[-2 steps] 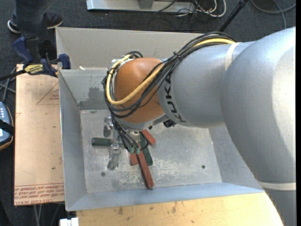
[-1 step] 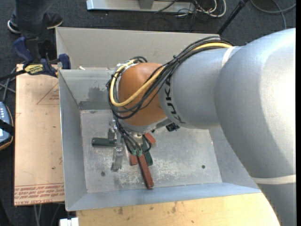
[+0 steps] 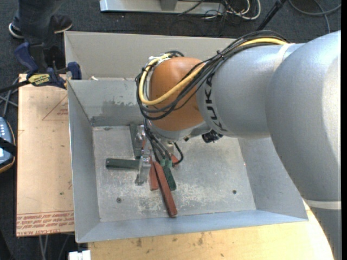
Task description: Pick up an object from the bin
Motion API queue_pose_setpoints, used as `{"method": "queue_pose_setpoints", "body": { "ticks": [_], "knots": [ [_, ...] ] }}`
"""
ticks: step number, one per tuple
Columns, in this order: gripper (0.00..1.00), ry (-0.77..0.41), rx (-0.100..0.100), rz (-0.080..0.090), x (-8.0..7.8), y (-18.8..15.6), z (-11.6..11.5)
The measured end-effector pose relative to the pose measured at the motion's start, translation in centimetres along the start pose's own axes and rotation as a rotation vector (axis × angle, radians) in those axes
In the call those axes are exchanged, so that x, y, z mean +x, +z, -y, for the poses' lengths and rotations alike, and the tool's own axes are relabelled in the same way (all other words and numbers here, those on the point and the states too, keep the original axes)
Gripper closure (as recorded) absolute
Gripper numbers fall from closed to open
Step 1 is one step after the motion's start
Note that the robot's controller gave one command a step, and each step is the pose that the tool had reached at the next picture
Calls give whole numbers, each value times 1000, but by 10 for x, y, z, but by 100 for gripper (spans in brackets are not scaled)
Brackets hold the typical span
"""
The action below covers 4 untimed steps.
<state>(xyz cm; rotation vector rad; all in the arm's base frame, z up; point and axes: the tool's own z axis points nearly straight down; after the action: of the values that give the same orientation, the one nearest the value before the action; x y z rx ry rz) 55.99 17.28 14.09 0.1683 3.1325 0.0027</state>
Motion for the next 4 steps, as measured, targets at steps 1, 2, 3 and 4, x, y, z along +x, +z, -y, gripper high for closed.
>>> {"method": "queue_pose_setpoints", "body": {
  "ticks": [1, 2, 3, 4],
  "knots": [
    [0, 78, -1, 0, -9, 71, -11],
    [100, 60, -2, -2, -19, 70, -39],
    [100, 61, -2, -2, -19, 70, -39],
    [100, 61, 0, -4, -18, 68, -39]
  ]
}}
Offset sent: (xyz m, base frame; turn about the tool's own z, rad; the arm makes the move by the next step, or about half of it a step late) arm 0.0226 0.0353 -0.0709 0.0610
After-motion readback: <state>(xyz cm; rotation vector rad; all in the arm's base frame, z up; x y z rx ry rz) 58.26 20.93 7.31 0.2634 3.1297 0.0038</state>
